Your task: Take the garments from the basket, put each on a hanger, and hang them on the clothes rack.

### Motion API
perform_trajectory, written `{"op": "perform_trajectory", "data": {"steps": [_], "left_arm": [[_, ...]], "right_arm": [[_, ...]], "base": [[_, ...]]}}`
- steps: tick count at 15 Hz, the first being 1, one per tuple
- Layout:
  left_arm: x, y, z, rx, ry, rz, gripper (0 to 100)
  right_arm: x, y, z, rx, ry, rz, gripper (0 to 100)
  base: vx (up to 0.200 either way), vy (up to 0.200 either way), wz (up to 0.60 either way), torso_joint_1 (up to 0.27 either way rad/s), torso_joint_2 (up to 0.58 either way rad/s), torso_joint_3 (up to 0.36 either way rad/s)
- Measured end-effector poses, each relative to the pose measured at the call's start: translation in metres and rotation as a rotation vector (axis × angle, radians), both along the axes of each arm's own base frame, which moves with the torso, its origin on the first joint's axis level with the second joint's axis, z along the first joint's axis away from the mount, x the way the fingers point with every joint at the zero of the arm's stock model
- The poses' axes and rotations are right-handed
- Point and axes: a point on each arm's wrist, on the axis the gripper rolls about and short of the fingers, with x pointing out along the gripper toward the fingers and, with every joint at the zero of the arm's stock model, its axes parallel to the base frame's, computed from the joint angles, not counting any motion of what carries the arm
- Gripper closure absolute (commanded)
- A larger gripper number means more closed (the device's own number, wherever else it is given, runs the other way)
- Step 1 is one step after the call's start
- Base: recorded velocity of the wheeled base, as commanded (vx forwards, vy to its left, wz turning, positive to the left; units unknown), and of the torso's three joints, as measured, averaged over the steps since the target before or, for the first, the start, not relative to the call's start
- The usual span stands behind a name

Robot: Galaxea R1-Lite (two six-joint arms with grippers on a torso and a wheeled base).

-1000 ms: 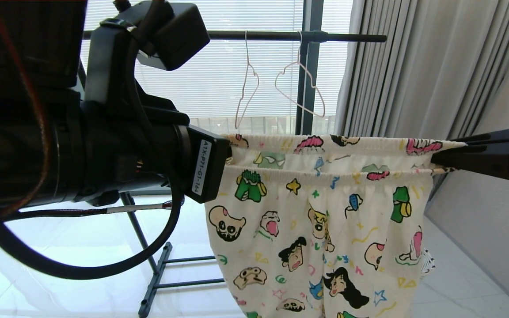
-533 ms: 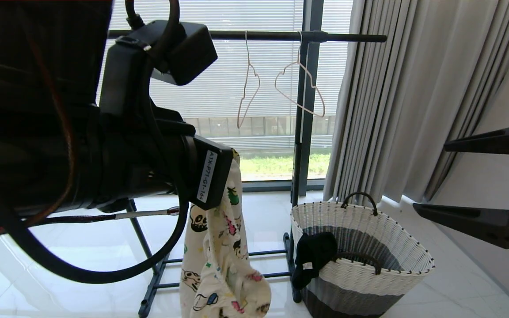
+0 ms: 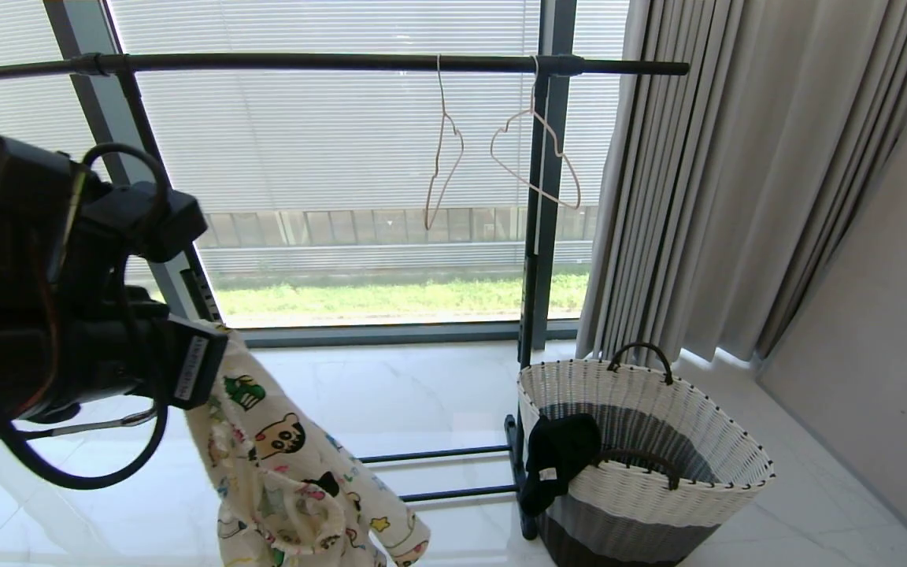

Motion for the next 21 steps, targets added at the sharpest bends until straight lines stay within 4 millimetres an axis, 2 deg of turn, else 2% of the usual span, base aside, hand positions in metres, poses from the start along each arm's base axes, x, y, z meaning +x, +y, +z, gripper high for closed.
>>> {"op": "perform_trajectory", "data": {"steps": [2,5,10,21], "left_arm": [[-0.012,0.019,-0.008,-0.003,0.002,0.073,100],[-0.024,0.026,-0.014,-0.014,-0.022,0.099,100],[-0.028,0.028,-0.014,-0.016,-0.032,0.099,100],[-0.029,0.028,-0.013,-0.011,-0.039,0.095,100]], "right_arm": [[-0.018,-0.012,-0.013,-0.018,-0.006,-0.053,0],[-0.033,-0.018,-0.021,-0.049,-0.022,-0.058,0],[-0.037,-0.021,-0.022,-0.046,-0.04,-0.087,0],[-0.039,-0.021,-0.021,-0.039,-0.056,-0.089,0]], "base": [[0.0,0.0,0.0,0.0,0.0,0.0],[0.0,0.0,0.0,0.0,0.0,0.0],[0.0,0.0,0.0,0.018,-0.05,-0.03],[0.0,0.0,0.0,0.196,-0.46,-0.266]]}}
